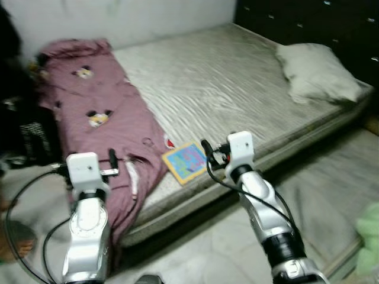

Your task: Clean up the room

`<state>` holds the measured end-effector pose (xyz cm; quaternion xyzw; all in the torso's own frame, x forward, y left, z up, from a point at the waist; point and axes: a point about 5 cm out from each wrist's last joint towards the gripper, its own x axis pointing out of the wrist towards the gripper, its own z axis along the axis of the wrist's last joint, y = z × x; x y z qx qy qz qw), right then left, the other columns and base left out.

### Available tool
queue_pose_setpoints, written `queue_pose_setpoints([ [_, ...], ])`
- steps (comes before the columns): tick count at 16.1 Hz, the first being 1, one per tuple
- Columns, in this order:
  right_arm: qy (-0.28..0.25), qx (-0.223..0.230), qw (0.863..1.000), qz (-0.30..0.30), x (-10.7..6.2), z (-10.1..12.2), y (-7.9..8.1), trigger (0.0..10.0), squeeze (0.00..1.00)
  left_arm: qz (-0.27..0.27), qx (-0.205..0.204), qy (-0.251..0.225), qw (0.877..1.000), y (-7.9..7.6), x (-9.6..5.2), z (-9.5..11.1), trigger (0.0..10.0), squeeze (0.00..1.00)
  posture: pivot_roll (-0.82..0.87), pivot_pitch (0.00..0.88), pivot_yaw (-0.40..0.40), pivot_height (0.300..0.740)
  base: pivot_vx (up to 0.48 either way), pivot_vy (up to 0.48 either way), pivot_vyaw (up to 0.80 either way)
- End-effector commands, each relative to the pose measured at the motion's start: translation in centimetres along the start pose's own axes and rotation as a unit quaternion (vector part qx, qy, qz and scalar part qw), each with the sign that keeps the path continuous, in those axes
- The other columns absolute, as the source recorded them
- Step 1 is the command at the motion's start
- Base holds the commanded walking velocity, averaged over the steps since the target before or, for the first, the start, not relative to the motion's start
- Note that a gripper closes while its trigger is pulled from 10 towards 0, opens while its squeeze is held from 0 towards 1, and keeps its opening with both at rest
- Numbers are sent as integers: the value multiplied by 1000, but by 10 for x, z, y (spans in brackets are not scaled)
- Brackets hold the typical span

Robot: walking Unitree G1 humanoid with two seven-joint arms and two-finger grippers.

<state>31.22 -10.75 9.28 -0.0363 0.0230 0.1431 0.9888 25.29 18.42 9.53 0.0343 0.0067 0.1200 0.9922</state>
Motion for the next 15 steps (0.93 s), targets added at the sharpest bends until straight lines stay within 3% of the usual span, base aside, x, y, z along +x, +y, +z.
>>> queue_pose_setpoints([
  [1, -20, 3, 1000, 1, 0, 7, 0, 10000, 0, 1, 1, -4, 1000, 1, -1, 2, 10000, 0, -32, 0, -19, 740, 0, 0, 769],
  [12, -46, 21, 999, 3, -4, 21, 6, 10000, 0, -43, -22, -17, 999, -8, 0, 21, 10000, 0, -57, 0, -5, 740, 0, 0, 758],
  [15, -53, 30, 998, 3, -4, 24, 6, 10000, 0, -48, -26, -19, 998, -8, 0, 22, 10000, 0, -58, 0, -6, 740, 0, 0, 0],
])
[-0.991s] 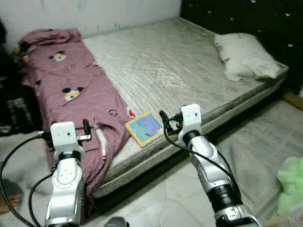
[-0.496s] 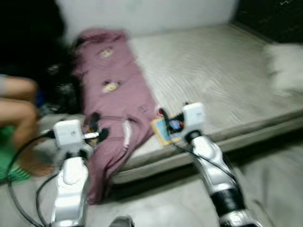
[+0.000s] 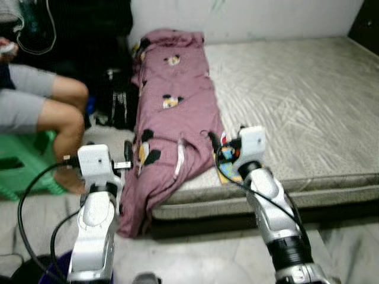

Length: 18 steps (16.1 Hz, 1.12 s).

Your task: Clean up the room

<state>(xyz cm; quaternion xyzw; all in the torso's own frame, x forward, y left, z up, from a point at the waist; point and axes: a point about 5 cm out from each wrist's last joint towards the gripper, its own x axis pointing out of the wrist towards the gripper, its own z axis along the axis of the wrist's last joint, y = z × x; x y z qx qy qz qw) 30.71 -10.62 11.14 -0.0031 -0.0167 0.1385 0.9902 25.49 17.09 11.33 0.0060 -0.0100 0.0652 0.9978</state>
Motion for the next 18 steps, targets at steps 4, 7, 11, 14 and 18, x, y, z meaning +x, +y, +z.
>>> queue_pose_setpoints([
  [4, -10, 7, 1000, 9, 1, 6, 5, 10000, 0, -5, 3, -3, 1000, 2, 0, 4, 10000, 0, -62, 0, -1, 740, 142, 0, 0],
  [7, -9, 8, 1000, 8, 1, 6, 4, 10000, 0, -9, 1, -4, 1000, 1, -1, 4, 10000, 0, -63, 0, -2, 740, 324, 0, 0],
  [11, -10, 7, 1000, 9, 1, 7, 5, 10000, 0, -12, 0, -4, 1000, 1, -1, 4, 10000, 0, -62, 0, -2, 740, 345, 0, 0],
  [14, -11, 9, 1000, 8, 1, 7, 5, 10000, 0, -14, 0, -3, 1000, 1, -1, 4, 10000, 0, -62, 0, 0, 740, 342, 0, 0],
  [18, -12, 10, 1000, 2, 1, 7, 4, 10000, 0, -16, 0, -1, 1000, 0, 0, 4, 10000, 0, -58, 0, -2, 740, 204, 0, 0],
])
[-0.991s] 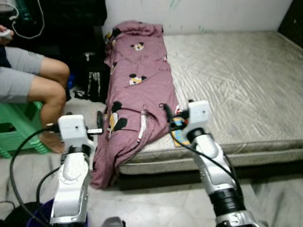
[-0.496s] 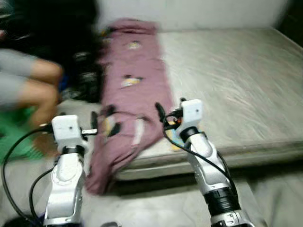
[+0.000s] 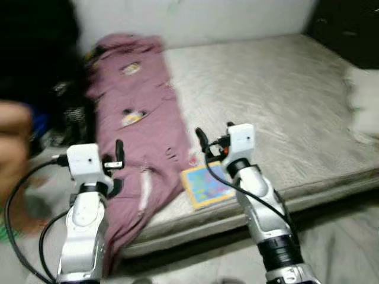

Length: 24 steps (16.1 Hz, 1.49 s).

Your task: Clean up the room

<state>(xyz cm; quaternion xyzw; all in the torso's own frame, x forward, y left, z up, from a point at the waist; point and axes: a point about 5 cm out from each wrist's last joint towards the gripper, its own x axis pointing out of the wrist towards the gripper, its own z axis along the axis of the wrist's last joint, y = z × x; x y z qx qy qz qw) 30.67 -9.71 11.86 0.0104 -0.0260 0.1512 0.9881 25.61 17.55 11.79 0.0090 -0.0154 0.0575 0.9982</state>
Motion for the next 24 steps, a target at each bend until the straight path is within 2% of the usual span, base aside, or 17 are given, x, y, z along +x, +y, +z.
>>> queue_pose_setpoints([
  [1, 0, 1, 1000, -13, 0, 0, -5, 10000, 0, -6, -2, 6, 1000, -4, -1, -1, 10000, 0, -58, 0, -2, 740, 0, 0, 0],
  [6, 1, -13, 1000, -12, 1, 1, -4, 10000, 0, 2, 0, 4, 1000, -4, 0, -1, 10000, 0, -56, 0, -4, 740, 0, 0, 199],
  [15, 4, -11, 1000, -11, 2, 0, -5, 10000, 0, -2, -7, -4, 1000, -7, 2, 1, 10000, 0, -60, 0, -6, 740, 0, 0, 800],
  [24, 4, -14, 1000, -9, 2, 0, -5, 10000, 0, -4, -7, -4, 1000, -8, 2, 1, 10000, 0, -62, 0, -9, 740, 0, 0, 0],
])
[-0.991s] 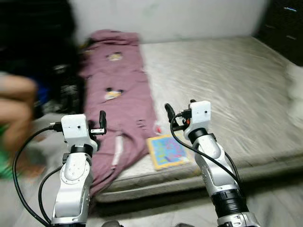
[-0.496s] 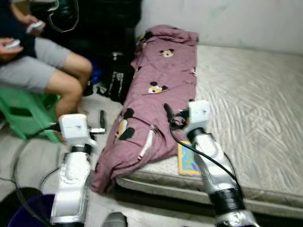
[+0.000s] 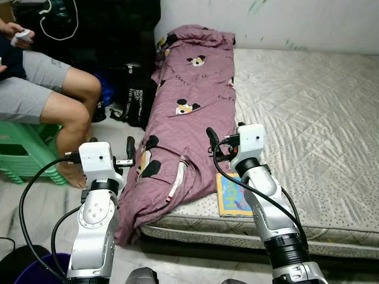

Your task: Clean up the room

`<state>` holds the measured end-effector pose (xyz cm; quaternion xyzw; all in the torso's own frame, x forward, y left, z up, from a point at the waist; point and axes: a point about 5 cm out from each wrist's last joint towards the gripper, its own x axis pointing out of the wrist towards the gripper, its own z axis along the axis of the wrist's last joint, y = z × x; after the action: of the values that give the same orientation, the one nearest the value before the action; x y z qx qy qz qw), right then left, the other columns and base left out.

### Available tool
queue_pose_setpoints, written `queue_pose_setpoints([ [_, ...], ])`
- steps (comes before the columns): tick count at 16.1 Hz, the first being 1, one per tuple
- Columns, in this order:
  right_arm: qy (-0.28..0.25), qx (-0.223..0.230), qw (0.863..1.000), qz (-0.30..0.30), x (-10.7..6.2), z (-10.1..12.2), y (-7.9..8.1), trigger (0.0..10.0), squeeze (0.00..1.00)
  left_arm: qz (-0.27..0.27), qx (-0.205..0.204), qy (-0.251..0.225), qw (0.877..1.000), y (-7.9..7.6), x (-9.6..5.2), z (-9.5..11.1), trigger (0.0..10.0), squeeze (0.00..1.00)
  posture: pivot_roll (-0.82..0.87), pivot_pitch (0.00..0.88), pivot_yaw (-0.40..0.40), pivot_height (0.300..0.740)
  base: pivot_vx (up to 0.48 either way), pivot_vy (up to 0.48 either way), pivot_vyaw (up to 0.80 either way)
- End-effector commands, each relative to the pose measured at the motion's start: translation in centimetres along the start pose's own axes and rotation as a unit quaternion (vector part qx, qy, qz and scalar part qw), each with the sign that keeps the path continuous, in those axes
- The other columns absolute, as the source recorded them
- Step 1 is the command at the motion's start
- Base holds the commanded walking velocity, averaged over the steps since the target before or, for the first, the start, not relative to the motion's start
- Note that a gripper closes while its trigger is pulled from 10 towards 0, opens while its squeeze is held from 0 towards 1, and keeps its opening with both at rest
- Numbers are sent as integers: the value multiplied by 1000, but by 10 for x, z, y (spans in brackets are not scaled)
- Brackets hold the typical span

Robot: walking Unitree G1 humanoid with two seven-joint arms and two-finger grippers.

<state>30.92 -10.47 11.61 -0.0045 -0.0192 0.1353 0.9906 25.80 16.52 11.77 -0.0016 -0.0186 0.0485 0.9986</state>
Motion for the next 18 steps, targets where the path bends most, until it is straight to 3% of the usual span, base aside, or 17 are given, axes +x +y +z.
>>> queue_pose_setpoints([
  [1, -4, 0, 1000, 7, 2, 3, 3, 10000, 0, 5, 4, -1, 1000, 2, 1, 1, 10000, 0, -63, 0, -10, 740, 0, 0, 0],
  [4, -5, -1, 1000, 8, 3, 3, 3, 10000, 0, 4, 4, -1, 1000, 2, 1, 1, 10000, 0, -63, 0, -10, 740, 0, -85, 0],
  [18, -4, -3, 1000, 9, 4, 2, 3, 10000, 0, 3, 3, -3, 1000, 1, 3, 1, 10000, 0, -64, 0, -10, 740, 0, -310, 0],
])
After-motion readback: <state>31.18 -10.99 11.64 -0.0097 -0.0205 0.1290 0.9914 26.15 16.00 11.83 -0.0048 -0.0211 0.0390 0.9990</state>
